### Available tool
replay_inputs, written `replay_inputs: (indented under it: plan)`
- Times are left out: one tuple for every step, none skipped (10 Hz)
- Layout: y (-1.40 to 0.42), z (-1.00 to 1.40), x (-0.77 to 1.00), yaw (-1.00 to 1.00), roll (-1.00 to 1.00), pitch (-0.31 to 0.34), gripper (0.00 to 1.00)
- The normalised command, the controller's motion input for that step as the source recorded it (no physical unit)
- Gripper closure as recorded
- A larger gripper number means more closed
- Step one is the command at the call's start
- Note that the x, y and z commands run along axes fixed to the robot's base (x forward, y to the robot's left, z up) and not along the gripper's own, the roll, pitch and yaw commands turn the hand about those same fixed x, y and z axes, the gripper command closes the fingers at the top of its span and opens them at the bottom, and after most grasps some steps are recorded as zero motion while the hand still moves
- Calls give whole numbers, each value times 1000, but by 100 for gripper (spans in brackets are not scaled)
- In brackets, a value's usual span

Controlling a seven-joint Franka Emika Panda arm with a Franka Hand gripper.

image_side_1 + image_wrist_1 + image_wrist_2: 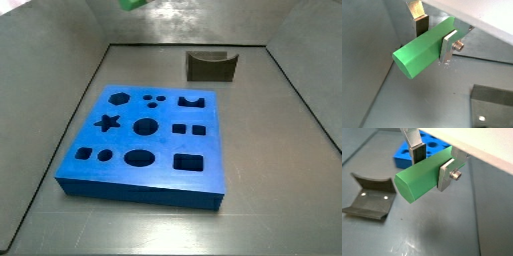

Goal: Pick up the hexagon object. Move up. Place the hexagon object on the fixture. Regrasp the hexagon object. Move to above the board. Insert the hexagon object.
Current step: Place the hexagon object on the fixture.

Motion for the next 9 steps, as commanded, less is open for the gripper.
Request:
replay_inputs:
  plan:
    - [-400,8,1000,1000,-43,-18,100]
    - [-381,3,1000,1000,-48,-11,100]
    - [-358,0,1000,1000,-52,-2,100]
    - [-341,-3,1000,1000,-53,9,100]
    - [-316,-6,1000,870,-46,29,100]
    - [-300,-9,1000,636,-32,43,100]
    - [-276,-11,1000,373,-9,60,100]
    - [-260,-13,1000,246,9,72,100]
    - [-248,-14,1000,185,22,79,100]
